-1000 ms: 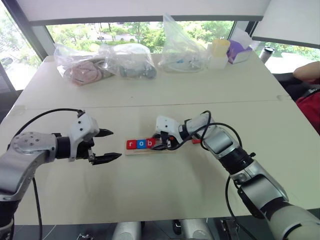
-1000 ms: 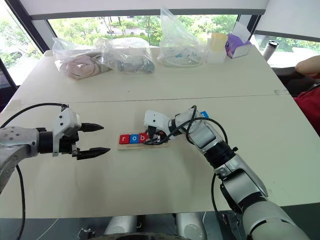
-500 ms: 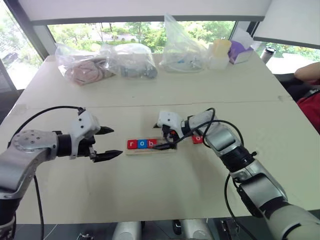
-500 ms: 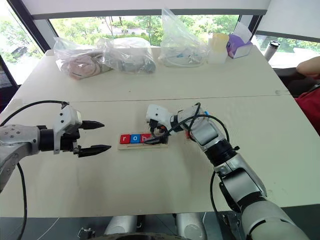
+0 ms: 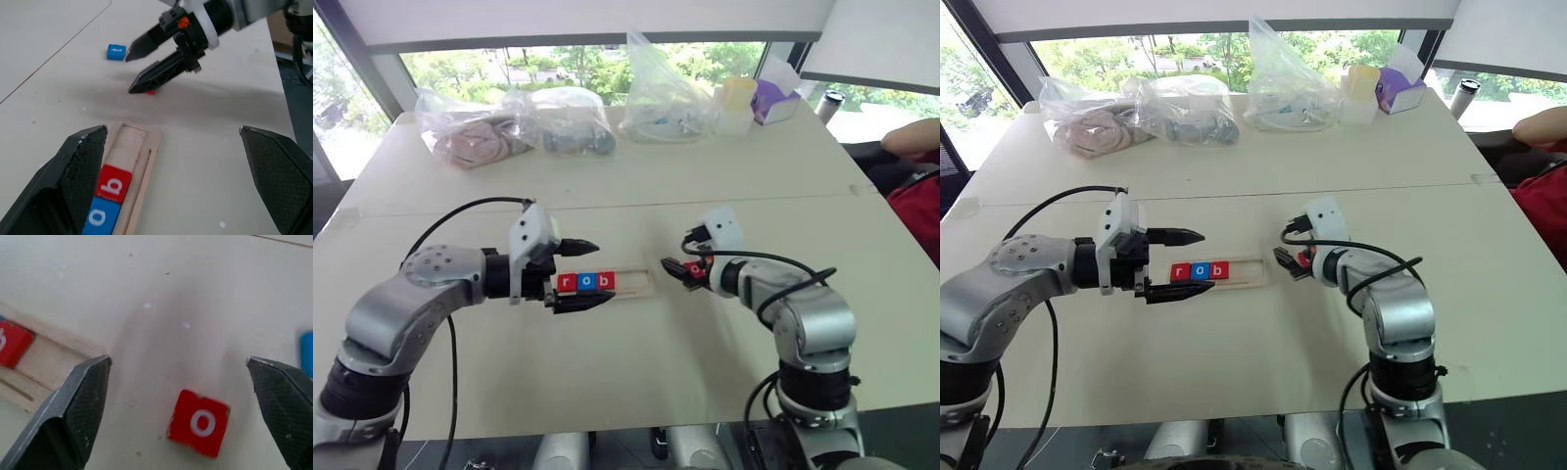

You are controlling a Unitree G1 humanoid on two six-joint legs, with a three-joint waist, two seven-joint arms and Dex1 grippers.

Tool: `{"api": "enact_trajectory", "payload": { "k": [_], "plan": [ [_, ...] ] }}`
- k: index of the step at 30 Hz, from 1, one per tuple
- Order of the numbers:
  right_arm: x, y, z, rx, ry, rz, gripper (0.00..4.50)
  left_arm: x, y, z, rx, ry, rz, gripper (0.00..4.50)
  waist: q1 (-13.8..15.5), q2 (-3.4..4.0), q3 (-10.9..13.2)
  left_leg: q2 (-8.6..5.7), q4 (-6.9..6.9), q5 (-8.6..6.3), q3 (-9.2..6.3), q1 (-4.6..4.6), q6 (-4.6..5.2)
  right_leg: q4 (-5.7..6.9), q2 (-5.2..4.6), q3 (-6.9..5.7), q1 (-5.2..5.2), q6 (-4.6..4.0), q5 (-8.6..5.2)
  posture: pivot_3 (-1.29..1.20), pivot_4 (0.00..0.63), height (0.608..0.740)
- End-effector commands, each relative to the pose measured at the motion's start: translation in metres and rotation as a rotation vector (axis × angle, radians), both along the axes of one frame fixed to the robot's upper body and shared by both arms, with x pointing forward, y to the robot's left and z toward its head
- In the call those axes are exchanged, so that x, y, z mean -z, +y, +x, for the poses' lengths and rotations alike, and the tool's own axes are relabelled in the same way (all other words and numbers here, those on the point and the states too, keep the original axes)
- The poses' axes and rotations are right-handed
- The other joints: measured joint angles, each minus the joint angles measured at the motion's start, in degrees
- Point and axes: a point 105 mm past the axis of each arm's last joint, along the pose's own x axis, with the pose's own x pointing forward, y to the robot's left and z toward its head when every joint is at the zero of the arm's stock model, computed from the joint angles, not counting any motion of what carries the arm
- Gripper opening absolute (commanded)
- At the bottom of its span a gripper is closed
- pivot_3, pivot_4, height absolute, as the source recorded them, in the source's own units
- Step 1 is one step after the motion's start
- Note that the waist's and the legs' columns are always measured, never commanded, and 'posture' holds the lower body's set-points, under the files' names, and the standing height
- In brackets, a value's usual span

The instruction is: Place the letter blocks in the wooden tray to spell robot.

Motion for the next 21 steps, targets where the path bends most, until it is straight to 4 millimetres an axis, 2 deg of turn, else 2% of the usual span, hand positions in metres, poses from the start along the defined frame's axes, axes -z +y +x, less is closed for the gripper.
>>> {"api": "enact_trajectory", "payload": {
  "k": [1, 6, 13, 14, 16, 20, 21],
  "plan": [
    [-0.005, -0.012, -0.004, 0.109, -0.028, -0.034, 4.48, -0.003, -0.003, 0.002, 0.022, -0.035, 0.003, 4.5, -0.07, 0.0, -0.01, -0.01, 0.01, 0.0, 0.03, 0.0, -0.01, -0.01, -0.01, 0.01, 0.01, -0.11, -0.07, 0.0, 0.15, 0.74],
    [0.012, -0.018, -0.011, 0.136, 0.015, -0.087, 4.48, 0.003, -0.005, 0.007, 0.03, -0.046, 0.023, 4.5, -0.19, 0.0, -0.01, -0.07, 0.0, 0.0, 0.1, -0.07, -0.01, -0.1, -0.17, 0.01, 0.01, -0.08, -0.13, 0.0, 0.15, 0.74],
    [0.026, -0.016, -0.004, 0.145, 0.033, -0.071, 4.48, 0.007, -0.008, 0.009, 0.035, -0.053, 0.034, 4.5, -0.95, -0.01, -0.01, -0.08, -0.02, 0.0, 0.13, -0.07, -0.01, -0.15, -0.19, 0.02, 0.02, 0.11, -0.05, 0.0, 0.15, 0.74],
    [0.026, -0.015, -0.003, 0.142, 0.027, -0.072, 3.95, 0.007, -0.008, 0.009, 0.034, -0.053, 0.036, 4.5, -0.95, -0.01, -0.01, -0.07, -0.03, 0.0, 0.13, -0.05, -0.01, -0.14, -0.17, 0.02, 0.02, 0.12, -0.05, 0.0, 0.15, 0.74],
    [0.026, -0.012, -0.002, 0.127, 0.019, -0.072, 3.18, 0.007, -0.008, 0.009, 0.032, -0.053, 0.035, 4.5, -0.92, -0.01, -0.01, -0.06, -0.04, 0.0, 0.12, -0.05, -0.01, -0.14, -0.15, 0.02, 0.02, 0.25, -0.13, 0.0, 0.15, 0.74],
    [0.027, -0.006, 0.0, 0.112, 0.004, -0.083, 1.21, 0.007, -0.008, 0.009, 0.029, -0.053, 0.032, 4.5, -0.89, -0.01, -0.01, -0.06, -0.04, 0.0, 0.11, -0.06, -0.01, -0.14, -0.16, 0.02, 0.02, 0.26, -0.13, 0.0, 0.15, 0.74],
    [0.027, -0.004, 0.0, 0.108, 0.002, -0.085, 1.15, 0.007, -0.008, 0.009, 0.028, -0.053, 0.031, 4.5, -0.89, -0.01, -0.01, -0.06, -0.04, 0.0, 0.11, -0.06, -0.01, -0.14, -0.17, 0.02, 0.02, 0.25, -0.13, 0.0, 0.15, 0.74]
  ]
}}
